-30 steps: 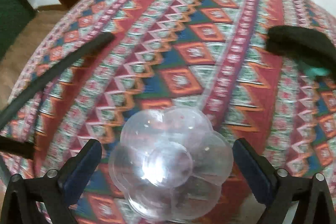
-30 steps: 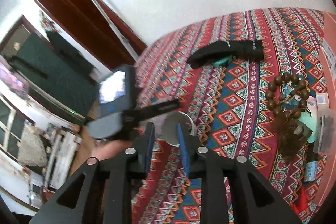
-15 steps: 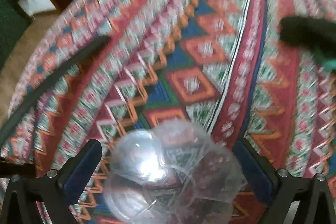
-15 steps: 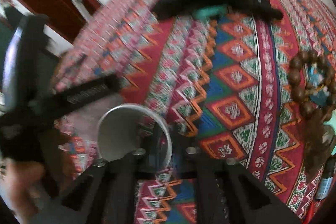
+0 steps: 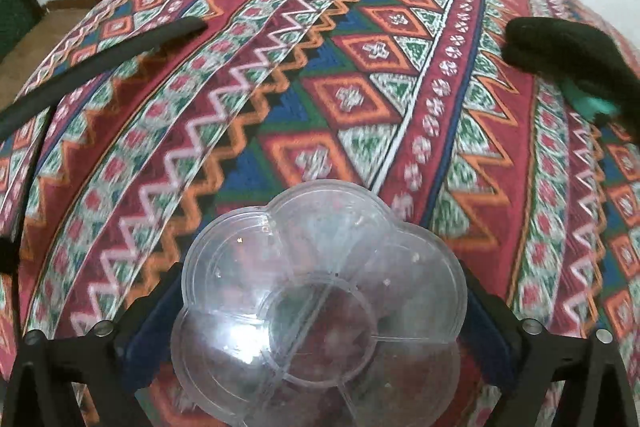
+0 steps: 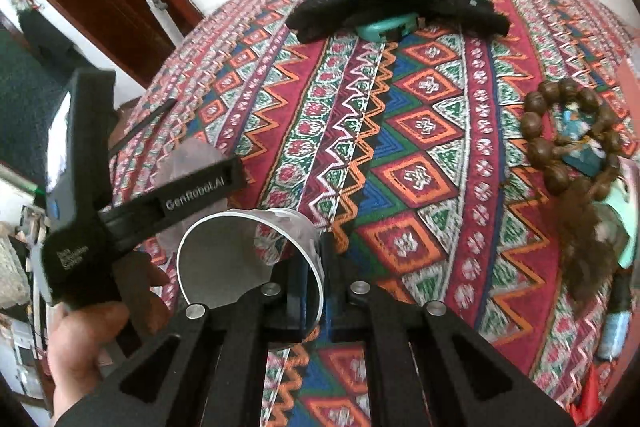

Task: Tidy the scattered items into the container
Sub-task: 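Grasp the clear flower tray with the left gripper while the right grasps the white lamp shade, then carry tray and lamp shade over the pink box and open both grippers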

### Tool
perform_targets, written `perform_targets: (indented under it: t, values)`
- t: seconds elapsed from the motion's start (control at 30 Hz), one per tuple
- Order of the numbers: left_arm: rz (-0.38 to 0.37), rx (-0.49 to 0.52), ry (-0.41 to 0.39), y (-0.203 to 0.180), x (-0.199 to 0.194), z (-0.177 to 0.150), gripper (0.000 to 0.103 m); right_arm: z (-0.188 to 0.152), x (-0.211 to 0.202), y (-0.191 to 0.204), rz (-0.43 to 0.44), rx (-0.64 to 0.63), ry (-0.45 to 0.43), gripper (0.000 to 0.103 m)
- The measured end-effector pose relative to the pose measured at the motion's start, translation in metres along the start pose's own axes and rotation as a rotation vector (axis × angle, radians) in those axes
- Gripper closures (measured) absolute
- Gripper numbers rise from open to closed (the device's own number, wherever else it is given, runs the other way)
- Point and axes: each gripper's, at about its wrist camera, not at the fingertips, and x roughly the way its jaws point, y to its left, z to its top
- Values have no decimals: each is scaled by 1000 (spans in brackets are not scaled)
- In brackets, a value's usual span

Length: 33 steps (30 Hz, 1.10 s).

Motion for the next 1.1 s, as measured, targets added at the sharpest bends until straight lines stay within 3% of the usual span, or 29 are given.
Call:
perform_targets:
  t: [0.2, 0.57, 0.8, 1.1]
  values:
    - [-43, 49, -42, -16, -45, -43, 4, -28, -50, 7, 7, -10, -69, 98]
    - [-166, 195, -154, -35, -158, -116, 4, -122, -148, 3, 1, 7, -157, 98]
    - [-271, 287, -205, -53, -223, -157, 4, -182, -212, -20, -22, 69, -228, 98]
    - [-415, 449, -297, -106, -296, -193, 4, -241, -310, -81, -135, 224, -386, 98]
